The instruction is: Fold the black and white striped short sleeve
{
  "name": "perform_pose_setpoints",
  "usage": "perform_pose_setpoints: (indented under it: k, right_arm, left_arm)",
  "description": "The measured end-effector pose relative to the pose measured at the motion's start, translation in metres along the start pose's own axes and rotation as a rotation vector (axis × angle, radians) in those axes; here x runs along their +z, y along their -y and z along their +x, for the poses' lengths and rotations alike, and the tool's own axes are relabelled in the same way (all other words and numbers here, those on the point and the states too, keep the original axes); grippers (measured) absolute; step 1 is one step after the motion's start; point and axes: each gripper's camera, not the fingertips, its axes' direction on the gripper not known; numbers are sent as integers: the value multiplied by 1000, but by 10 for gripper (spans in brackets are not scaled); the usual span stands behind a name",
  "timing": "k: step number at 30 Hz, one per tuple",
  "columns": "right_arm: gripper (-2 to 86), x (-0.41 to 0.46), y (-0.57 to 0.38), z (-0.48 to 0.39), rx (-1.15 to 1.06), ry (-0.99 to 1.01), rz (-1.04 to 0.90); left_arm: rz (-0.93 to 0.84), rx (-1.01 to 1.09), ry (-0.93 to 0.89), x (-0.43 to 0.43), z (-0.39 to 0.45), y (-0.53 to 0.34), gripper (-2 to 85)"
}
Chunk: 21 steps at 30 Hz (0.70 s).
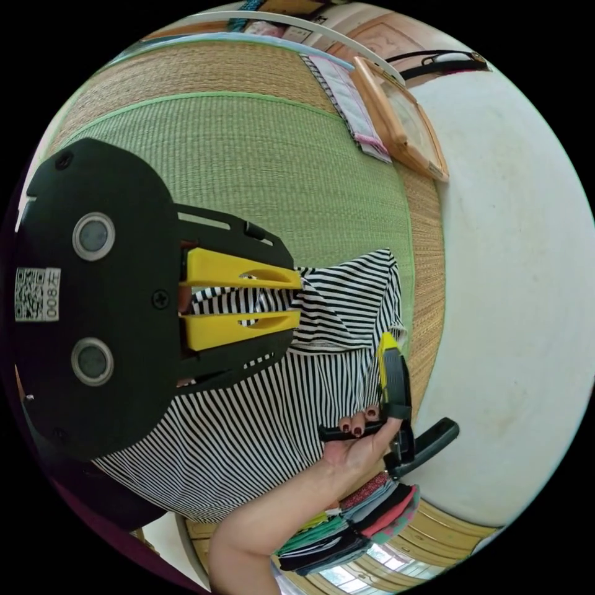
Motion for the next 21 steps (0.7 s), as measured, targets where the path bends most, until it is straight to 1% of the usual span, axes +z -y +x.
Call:
perform_pose_setpoints:
  k: [2, 4, 6, 8, 11, 14, 16, 18, 21]
  right_arm:
    - [58, 18, 14, -19, -58, -48, -17]
    - [66, 36, 27, -35, -110, -114, -42]
    - [68, 59, 42, -51, -157, -211, -58]
    - [69, 77, 51, -58, -177, -245, -90]
    - [64, 102, 59, -63, -187, -274, -141]
    - [39, 108, 61, -65, -186, -296, -142]
    - [29, 109, 60, -64, -181, -283, -141]
    - [15, 111, 58, -62, -174, -276, -136]
    - [7, 111, 57, -61, -163, -260, -132]
  left_arm:
    - [-38, 11, 4, 2, 0, 3, 27]
    - [-32, 21, 4, -2, 1, 3, 16]
    - [-32, 34, 23, -6, 4, 4, 11]
    - [-38, 47, 22, -9, 6, 5, 9]
    - [-11, 55, 49, -18, 8, 7, 12]
    - [31, 52, 89, -28, 8, 12, 30]
    - [5, 45, 62, -23, 4, 20, 40]
    - [-42, 51, 41, -16, 3, 28, 33]
    - [-13, 75, 54, -28, 8, 33, 20]
